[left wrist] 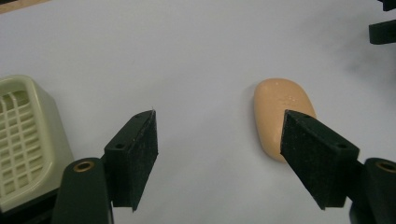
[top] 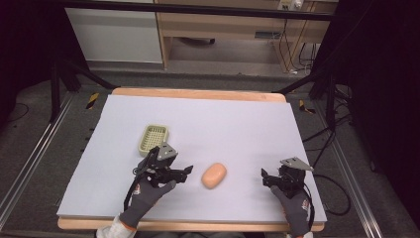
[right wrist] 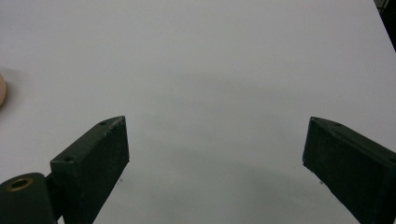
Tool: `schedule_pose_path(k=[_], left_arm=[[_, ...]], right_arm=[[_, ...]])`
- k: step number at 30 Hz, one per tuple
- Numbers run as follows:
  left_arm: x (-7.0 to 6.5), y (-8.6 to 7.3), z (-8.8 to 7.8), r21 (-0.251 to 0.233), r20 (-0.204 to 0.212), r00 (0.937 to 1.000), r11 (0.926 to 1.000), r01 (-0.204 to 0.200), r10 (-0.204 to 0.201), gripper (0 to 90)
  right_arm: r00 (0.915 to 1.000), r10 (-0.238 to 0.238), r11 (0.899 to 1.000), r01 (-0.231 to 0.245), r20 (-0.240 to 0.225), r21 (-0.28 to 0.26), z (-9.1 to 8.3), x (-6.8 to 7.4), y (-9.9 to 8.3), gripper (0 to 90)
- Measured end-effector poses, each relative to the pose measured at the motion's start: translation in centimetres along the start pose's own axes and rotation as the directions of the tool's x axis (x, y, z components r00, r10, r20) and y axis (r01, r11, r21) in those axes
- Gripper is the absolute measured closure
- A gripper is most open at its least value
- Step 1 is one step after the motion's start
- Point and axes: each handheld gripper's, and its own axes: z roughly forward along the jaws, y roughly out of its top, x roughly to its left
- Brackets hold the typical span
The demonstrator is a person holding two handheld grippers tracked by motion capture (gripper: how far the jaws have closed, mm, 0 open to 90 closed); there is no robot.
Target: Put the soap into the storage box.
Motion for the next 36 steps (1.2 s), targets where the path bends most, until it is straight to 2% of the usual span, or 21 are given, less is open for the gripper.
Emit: schedule_pose_path(k=[20, 28, 36], left_arm=[[-2.0, 1.6, 2.5, 0.035, 0.045, 0.9985, 0.9989, -0.033, 0.031, 25.2], [-3.1, 1.8, 3.6, 0.051, 0.059, 0.9972, 0.9975, -0.049, 0.046, 24.9], [-3.5, 1.9, 4.3, 0.072, 0.067, 0.9958, 0.9951, -0.067, 0.062, 24.1]], right_arm=[[1.0000, -0.005, 1.000, 0.005, 0.003, 0.002, 0.0, -0.1, 0.0, 7.4], [0.9999, -0.009, 1.000, 0.009, 0.009, 0.003, 0.1, -0.1, 0.1, 7.4], [0.9999, -0.012, 1.000, 0.012, 0.012, 0.007, 0.2, 0.0, 0.1, 7.3]])
